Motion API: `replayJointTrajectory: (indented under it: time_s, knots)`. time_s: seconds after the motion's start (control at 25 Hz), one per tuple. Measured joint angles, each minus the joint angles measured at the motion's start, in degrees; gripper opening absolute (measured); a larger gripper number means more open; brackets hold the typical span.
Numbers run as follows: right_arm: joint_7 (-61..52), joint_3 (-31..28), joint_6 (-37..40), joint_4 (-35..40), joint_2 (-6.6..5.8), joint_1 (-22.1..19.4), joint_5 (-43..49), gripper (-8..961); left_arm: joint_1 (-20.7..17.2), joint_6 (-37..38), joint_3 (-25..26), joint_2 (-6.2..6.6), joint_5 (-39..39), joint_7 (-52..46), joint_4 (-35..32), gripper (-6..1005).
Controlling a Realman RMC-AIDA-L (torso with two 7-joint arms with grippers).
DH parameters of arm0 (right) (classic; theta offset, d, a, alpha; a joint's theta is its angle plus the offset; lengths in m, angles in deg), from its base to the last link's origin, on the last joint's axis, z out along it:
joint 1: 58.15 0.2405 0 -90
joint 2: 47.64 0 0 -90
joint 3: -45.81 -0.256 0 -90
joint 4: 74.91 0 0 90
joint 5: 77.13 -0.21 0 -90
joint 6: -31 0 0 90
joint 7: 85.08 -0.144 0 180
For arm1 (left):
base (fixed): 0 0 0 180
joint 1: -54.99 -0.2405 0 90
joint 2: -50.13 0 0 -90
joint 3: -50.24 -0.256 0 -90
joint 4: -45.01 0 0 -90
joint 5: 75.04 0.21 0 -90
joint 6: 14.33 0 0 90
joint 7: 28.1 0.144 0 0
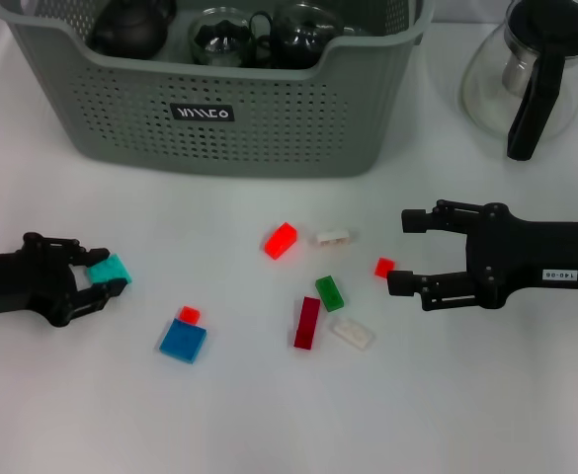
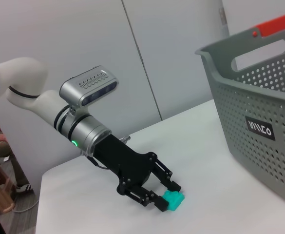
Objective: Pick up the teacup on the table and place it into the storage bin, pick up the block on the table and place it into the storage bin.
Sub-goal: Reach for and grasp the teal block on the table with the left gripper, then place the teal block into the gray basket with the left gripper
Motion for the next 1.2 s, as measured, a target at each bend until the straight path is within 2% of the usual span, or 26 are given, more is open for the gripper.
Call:
replayJointTrajectory:
  time_s: [0.08,0.44,0.76,0.96,1.08,1.2]
  knots:
    - [-0.01,0.0,0.0,0.0,0.0,0.04,0.0,955,0.0,0.0,-0.01,-0.01,0.02,-0.06,-0.05,432]
    - [-0.19,0.0,0.04,0.0,0.0,0.12,0.0,955,0.04,1.83,0.63,0.32,-0.29,-3.15,-1.64,401]
    - [-0.04,0.0,0.03,0.0,0.0,-0.07,-0.04,955,3.8,14.45,8.23,4.01,-0.74,-11.67,-1.43,405]
    - [-0.01,0.0,0.04,0.0,0.0,-0.1,-0.02,955,6.64,19.42,8.72,4.97,-1.5,-20.73,-1.41,408]
    - [0.0,0.0,0.01,0.0,0.0,-0.11,-0.01,955,8.73,23.86,8.94,5.88,-5.47,-27.0,0.13,409]
    - [0.0,0.0,0.0,0.0,0.0,0.0,0.0,955,11.55,27.15,8.95,7.6,-11.55,-34.13,3.56,411]
